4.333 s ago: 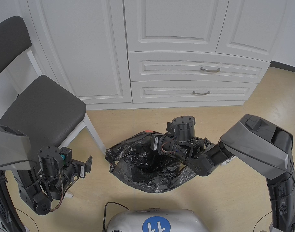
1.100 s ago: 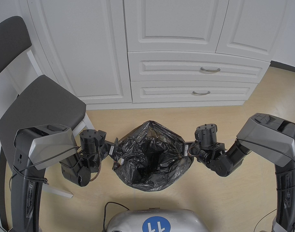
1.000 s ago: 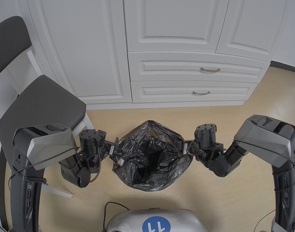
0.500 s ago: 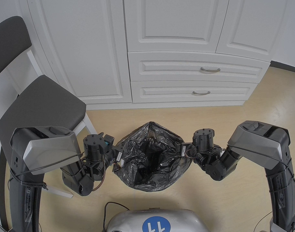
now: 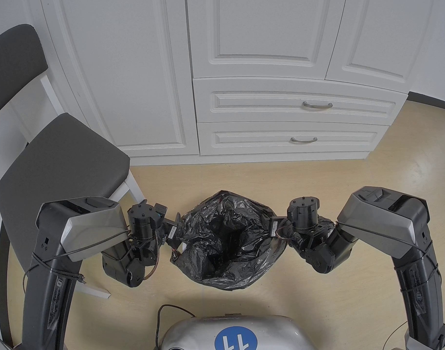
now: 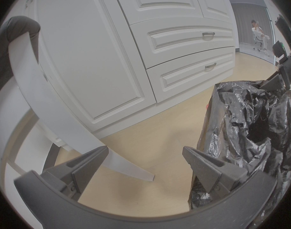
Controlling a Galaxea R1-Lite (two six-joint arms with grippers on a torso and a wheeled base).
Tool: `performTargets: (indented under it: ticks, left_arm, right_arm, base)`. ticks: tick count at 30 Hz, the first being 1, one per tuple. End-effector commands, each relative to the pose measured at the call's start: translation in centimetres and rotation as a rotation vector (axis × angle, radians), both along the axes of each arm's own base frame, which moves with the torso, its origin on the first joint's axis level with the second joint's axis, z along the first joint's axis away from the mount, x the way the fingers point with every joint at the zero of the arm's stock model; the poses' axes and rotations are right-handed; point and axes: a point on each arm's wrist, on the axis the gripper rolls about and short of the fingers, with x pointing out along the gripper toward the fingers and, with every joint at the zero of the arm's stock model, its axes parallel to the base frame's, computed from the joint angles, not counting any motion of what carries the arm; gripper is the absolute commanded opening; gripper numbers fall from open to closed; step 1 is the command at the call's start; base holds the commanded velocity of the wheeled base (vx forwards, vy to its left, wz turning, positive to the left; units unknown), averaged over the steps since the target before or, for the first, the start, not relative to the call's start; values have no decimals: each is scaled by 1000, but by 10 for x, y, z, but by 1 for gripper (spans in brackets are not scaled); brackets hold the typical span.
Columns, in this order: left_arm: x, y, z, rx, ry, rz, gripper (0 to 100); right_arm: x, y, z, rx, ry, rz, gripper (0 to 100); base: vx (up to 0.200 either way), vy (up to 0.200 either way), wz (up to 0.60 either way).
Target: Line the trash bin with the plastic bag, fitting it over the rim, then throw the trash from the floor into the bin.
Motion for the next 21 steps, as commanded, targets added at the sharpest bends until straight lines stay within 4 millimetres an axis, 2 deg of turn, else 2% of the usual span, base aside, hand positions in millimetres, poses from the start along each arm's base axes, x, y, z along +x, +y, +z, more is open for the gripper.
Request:
performTargets:
  ticks: [1,9,17,21]
  left_arm:
    - [8,2,-16,3,8,21,100]
    - [7,2,-20,6,23,22,100]
    - [7,4,-27,16,47,26,100]
    - [7,9,-21,12,37,35,100]
  right_arm:
    - [10,-4,-20,-4,11,-19,100]
    - [14,-7,-21,1,2,-28,100]
    - [12,-8,-31,-23,36,-25,100]
    - [11,-7,-19,-6,9,-27,100]
  base:
    - [0,0,0]
    - [0,0,0]
    - [0,0,0]
    - [0,0,0]
